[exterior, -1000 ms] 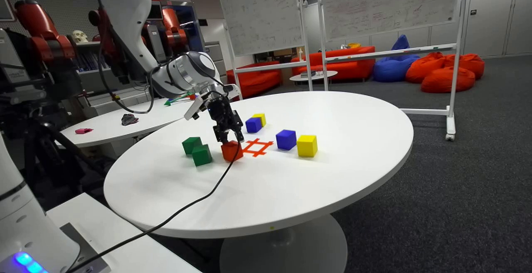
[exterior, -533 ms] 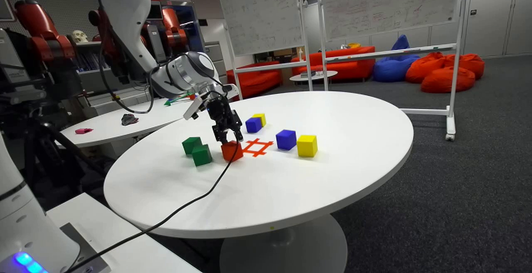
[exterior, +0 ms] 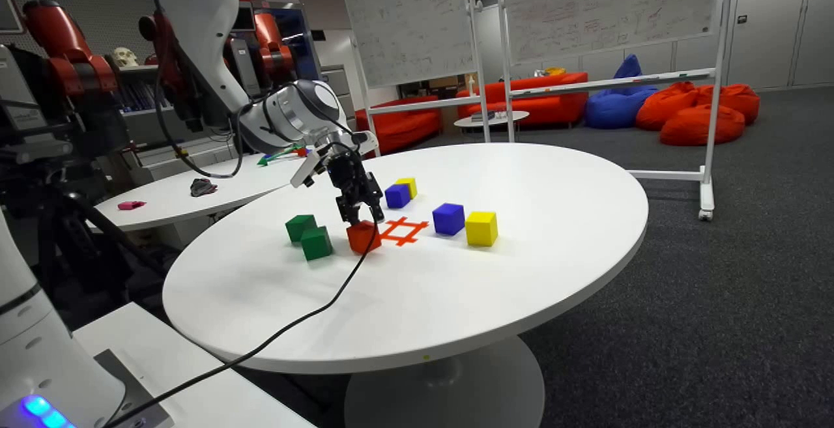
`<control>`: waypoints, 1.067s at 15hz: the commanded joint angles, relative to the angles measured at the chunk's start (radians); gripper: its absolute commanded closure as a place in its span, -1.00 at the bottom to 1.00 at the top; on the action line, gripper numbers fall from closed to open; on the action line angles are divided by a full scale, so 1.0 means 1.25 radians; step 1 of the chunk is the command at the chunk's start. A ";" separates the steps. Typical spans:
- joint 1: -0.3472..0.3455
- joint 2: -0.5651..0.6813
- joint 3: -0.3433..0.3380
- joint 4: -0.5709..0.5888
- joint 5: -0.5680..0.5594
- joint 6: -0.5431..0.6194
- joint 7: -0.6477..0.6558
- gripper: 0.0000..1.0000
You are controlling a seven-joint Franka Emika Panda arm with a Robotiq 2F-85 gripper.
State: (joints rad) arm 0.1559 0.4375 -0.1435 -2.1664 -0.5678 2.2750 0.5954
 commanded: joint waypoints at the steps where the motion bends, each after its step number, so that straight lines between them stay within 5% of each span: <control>1: -0.015 -0.018 -0.006 -0.014 0.004 0.012 -0.005 -1.00; 16: -0.022 -0.004 -0.011 0.001 0.002 -0.002 -0.001 -1.00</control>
State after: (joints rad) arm 0.1282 0.4318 -0.1586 -2.1665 -0.5664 2.2751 0.5951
